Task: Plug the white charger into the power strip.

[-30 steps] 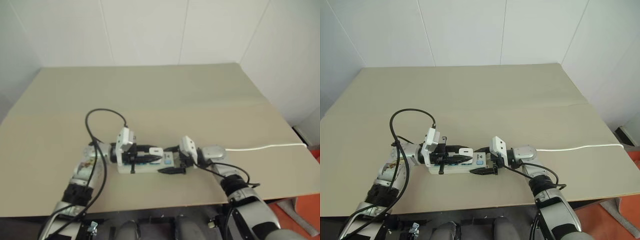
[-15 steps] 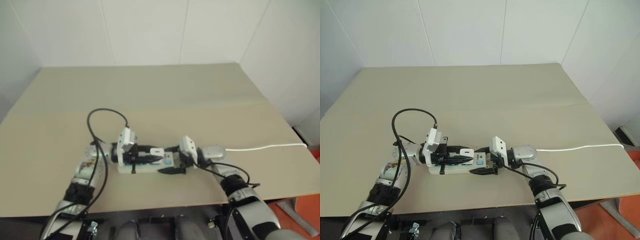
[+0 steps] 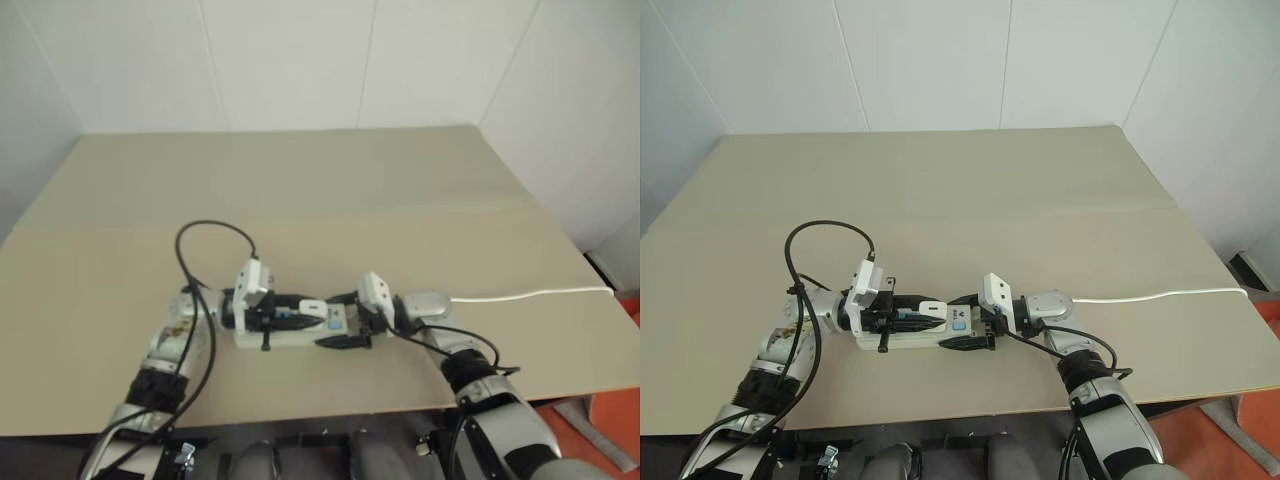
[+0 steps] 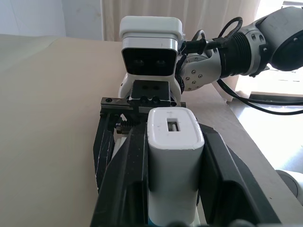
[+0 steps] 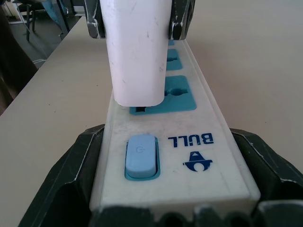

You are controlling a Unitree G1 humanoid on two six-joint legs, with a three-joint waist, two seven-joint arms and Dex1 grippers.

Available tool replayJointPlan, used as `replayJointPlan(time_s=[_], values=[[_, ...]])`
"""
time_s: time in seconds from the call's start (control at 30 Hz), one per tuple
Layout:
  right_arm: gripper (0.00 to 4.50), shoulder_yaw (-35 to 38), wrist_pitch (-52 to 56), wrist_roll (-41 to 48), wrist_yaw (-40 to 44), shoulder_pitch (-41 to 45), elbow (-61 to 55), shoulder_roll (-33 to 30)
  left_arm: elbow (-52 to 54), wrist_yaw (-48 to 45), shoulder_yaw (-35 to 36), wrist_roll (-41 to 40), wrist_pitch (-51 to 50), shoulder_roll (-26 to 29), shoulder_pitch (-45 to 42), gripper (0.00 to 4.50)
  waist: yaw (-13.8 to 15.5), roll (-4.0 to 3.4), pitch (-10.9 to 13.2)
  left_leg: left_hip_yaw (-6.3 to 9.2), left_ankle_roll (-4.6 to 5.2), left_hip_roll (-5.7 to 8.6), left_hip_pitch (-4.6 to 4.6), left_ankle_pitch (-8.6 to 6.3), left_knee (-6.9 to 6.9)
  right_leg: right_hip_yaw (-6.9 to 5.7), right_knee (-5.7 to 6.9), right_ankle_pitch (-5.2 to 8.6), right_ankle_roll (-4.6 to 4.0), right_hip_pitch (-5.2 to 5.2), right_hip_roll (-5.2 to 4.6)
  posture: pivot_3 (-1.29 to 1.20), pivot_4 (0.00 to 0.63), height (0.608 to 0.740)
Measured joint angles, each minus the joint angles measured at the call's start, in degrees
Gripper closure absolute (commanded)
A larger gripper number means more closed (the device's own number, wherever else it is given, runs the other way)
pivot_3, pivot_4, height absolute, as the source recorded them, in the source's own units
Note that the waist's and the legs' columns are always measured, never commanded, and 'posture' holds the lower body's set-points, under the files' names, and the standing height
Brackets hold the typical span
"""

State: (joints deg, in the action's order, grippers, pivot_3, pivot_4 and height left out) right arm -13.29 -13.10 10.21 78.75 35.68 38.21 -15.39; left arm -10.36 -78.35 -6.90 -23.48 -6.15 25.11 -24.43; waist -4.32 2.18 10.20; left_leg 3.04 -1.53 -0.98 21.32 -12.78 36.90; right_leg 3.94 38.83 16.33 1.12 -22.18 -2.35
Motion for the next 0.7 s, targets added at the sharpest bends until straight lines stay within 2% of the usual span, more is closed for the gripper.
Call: replayJointPlan(time_s=[0.7], values=[[1.05,-0.9,0.0,0.0,-0.2,0.2,-0.3,0.3,0.6,0.8,0.2,0.2,5.0,0.9,3.9,3.49,-0.9,-0.04,-0.1,0.00,0.00,-0.04,-0.03,0.00,-0.27,0.00,-0.25,0.00,0.00,0.02,0.00,0.00,0.150,0.740]])
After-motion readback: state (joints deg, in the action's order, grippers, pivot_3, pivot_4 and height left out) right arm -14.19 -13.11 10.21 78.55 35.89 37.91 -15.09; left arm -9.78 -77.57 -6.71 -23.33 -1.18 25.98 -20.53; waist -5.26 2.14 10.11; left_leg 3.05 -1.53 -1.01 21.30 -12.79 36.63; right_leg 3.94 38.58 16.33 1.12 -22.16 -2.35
